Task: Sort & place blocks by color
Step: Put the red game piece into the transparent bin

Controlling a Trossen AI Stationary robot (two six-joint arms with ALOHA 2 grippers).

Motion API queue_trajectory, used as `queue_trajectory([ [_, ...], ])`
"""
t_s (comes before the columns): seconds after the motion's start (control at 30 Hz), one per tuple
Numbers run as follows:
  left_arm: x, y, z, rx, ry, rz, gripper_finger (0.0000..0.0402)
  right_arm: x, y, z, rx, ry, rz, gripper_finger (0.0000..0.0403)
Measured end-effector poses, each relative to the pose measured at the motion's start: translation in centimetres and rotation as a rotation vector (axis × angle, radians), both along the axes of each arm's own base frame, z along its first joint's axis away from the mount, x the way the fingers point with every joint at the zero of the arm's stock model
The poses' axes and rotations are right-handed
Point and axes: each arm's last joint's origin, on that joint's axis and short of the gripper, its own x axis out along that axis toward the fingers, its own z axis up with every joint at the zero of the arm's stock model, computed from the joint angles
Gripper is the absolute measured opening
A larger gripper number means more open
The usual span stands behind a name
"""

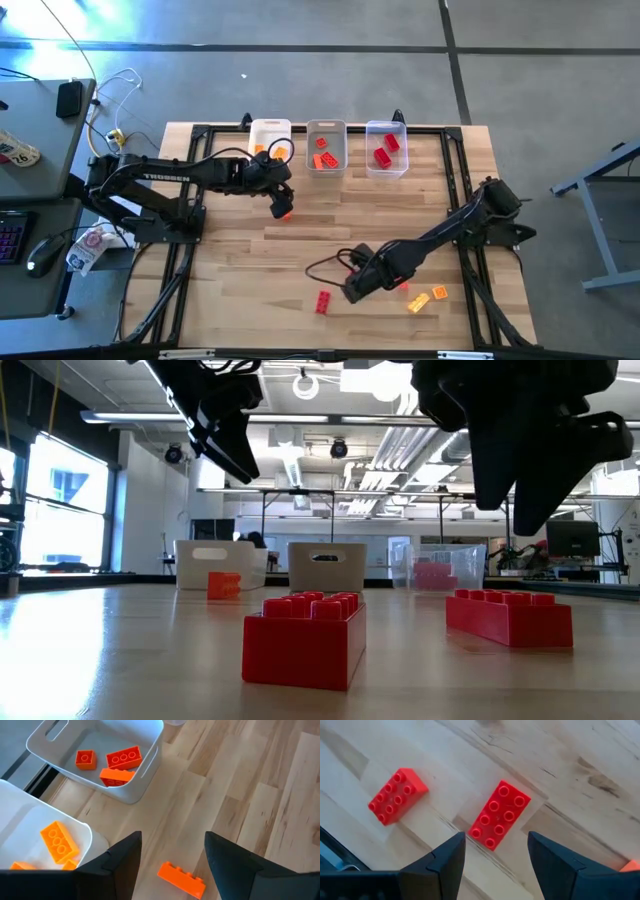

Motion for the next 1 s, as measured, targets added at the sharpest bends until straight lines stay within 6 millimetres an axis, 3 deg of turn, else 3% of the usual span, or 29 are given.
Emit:
queue_trajectory([
  [0.5, 0.0, 0.0, 0.0, 0.000, 0.001, 0.000, 0.0204, 0.1, 0.3, 0.1, 0.013, -0.068, -0.296, 0.0202],
  [1.0, 0.0, 0.0, 0.0, 0.015, 0.011, -0.020, 0.0204, 0.7, 0.8, -2.4, 0.020, -0.007, -0.367, 0.0202],
])
